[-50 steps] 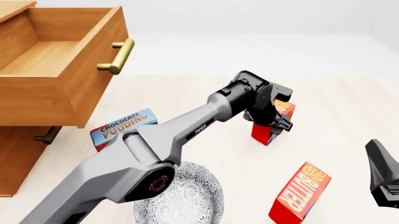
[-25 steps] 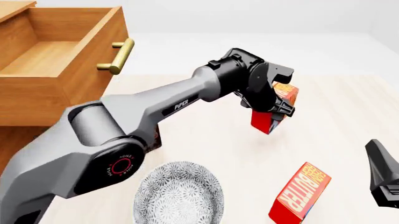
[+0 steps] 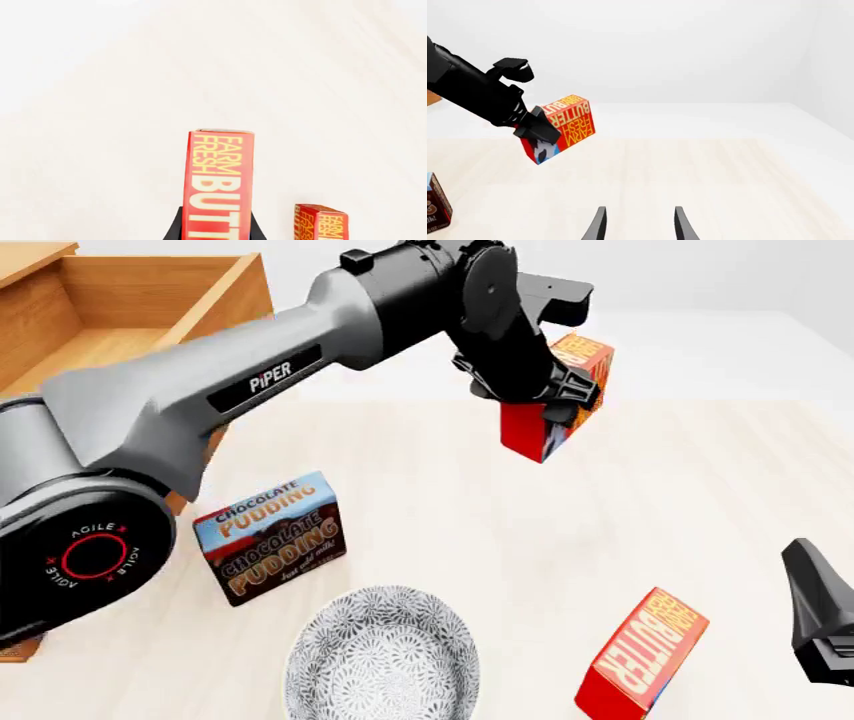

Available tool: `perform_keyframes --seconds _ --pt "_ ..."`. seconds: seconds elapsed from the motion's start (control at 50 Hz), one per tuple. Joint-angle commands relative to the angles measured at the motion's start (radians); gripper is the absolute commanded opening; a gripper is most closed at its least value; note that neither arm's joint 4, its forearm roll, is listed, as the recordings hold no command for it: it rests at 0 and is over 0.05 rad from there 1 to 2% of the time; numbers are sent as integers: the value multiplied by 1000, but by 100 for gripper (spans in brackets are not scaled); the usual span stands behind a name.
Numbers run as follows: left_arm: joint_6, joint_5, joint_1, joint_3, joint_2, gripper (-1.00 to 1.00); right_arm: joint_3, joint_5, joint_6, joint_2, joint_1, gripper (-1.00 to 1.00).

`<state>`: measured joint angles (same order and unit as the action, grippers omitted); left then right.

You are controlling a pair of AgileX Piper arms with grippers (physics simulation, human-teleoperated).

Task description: Put the butter at the front in the top drawer of the cabinet and close it.

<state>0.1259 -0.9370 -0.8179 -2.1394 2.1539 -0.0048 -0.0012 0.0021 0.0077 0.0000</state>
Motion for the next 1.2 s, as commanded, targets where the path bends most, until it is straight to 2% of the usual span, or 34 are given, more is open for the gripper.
perform_keyframes --seconds 0.02,0.24,0.4,0.64,0.78,0.88,1.16,1.2 --pt "-49 -66 65 9 -140 -100 1 0 0 -1 0 100" --pt "-68 -183 121 -30 -234 -100 1 0 -1 -1 0 100" --pt "-106 -247 182 -19 -306 -100 1 0 -1 -1 0 100" --pt "-126 -282 257 82 -437 -100 1 0 -1 -1 0 100" --pt "-105 -283 291 128 -508 -100 1 0 -1 -1 0 100" --pt "-141 -283 346 167 -549 -100 1 0 -1 -1 0 100" --pt "-161 -283 450 232 -611 -100 1 0 -1 -1 0 100" --pt "-178 -283 490 257 -628 -100 1 0 -1 -1 0 100"
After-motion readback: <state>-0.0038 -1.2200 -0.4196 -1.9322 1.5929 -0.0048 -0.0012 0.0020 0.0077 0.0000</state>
